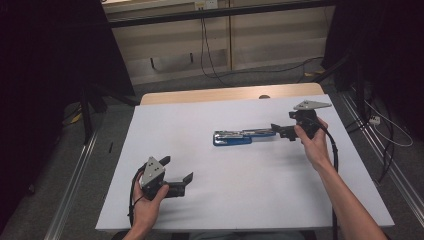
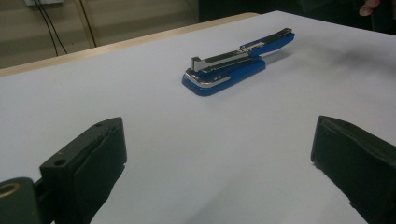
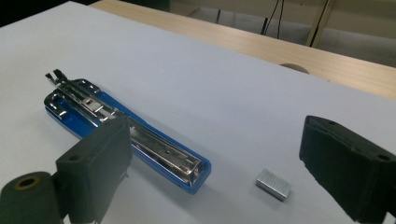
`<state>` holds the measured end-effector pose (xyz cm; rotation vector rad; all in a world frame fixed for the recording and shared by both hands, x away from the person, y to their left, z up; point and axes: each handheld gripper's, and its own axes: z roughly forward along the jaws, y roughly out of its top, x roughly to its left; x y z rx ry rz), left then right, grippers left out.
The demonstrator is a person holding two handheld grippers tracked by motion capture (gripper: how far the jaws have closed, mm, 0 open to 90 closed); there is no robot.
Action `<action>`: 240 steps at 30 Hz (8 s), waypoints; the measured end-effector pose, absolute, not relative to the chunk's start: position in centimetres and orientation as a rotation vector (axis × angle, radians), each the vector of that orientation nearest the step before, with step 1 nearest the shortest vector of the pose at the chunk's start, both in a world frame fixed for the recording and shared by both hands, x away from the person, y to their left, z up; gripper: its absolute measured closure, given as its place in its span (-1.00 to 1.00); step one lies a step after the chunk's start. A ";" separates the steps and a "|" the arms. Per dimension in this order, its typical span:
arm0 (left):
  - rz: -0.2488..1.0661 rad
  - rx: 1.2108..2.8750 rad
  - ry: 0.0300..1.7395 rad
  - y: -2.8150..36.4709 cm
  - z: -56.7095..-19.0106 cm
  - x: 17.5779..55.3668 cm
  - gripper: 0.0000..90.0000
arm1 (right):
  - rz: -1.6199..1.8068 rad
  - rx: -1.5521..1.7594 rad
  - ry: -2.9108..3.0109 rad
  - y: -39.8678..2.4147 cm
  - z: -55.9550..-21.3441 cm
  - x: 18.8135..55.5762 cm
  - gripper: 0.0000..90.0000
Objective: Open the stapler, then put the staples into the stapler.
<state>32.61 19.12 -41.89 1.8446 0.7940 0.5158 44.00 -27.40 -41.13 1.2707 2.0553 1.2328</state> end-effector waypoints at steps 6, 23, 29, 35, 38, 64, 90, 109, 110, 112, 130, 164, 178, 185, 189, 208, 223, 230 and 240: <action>0.498 1.840 0.809 18.9 -41.8 32.3 -0.92 | 1.244 1.266 2.084 -27.7 -41.3 44.6 -0.83; 0.493 1.848 0.820 19.1 -42.1 32.6 -0.92 | 1.200 1.271 2.156 -29.6 -40.2 46.9 -0.73; 0.500 1.854 0.808 18.6 -42.0 32.6 -0.92 | 1.168 1.273 2.183 -30.4 -40.8 47.2 -0.69; 0.502 1.853 0.802 18.2 -42.0 32.6 -0.92 | 1.128 1.275 2.203 -30.9 -41.0 47.6 -0.65; 0.489 1.860 0.780 17.9 -42.0 32.3 -0.92 | 1.085 1.248 2.225 -30.8 -40.5 47.9 -0.64; 0.495 1.855 0.776 18.2 -41.9 32.5 -0.92 | 0.772 1.098 2.567 -29.9 -41.9 51.2 0.00; 0.497 1.865 0.792 18.2 -42.1 32.7 -0.92 | 0.670 1.051 2.720 -29.4 -43.2 52.0 0.49; 0.483 1.860 0.799 18.4 -42.2 32.8 -0.92 | 0.659 1.061 2.754 -29.1 -43.2 52.1 0.75; 0.486 1.863 0.795 18.4 -42.1 32.8 -0.92 | 0.657 1.065 2.748 -29.0 -43.2 52.1 0.75; 0.486 1.863 0.794 18.4 -42.1 32.8 -0.92 | 0.661 1.075 2.743 -29.0 -43.2 52.1 0.76; 0.479 1.855 0.814 18.7 -42.2 32.9 -0.92 | 0.700 1.084 2.704 -29.3 -43.0 51.8 0.76; 0.494 1.818 0.851 19.6 -42.0 33.3 -0.92 | 0.885 1.002 2.564 -28.4 -40.2 50.3 0.76; 0.490 1.824 0.839 19.3 -42.0 33.1 -0.92 | 0.972 0.931 2.532 -27.2 -38.8 49.8 0.76; 0.480 1.825 0.837 19.1 -42.0 33.1 -0.92 | 1.010 0.883 2.532 -26.3 -38.0 49.3 0.76; 0.475 1.822 0.843 19.1 -42.0 33.1 -0.92 | 1.029 0.865 2.532 -26.1 -37.8 49.2 0.76; 0.485 1.788 0.889 19.9 -42.1 33.4 -0.90 | 1.098 0.793 2.560 -23.7 -37.9 49.1 0.76; 0.511 1.770 0.891 20.0 -41.9 33.3 -0.93 | 1.144 0.735 2.575 -21.9 -37.7 49.3 0.76; 0.512 1.780 0.889 20.0 -41.9 33.3 -0.93 | 1.152 0.697 2.596 -20.4 -37.7 49.6 0.76; 0.497 1.798 0.886 20.0 -42.0 33.3 -0.93 | 1.178 0.667 2.612 -18.7 -37.7 50.0 0.76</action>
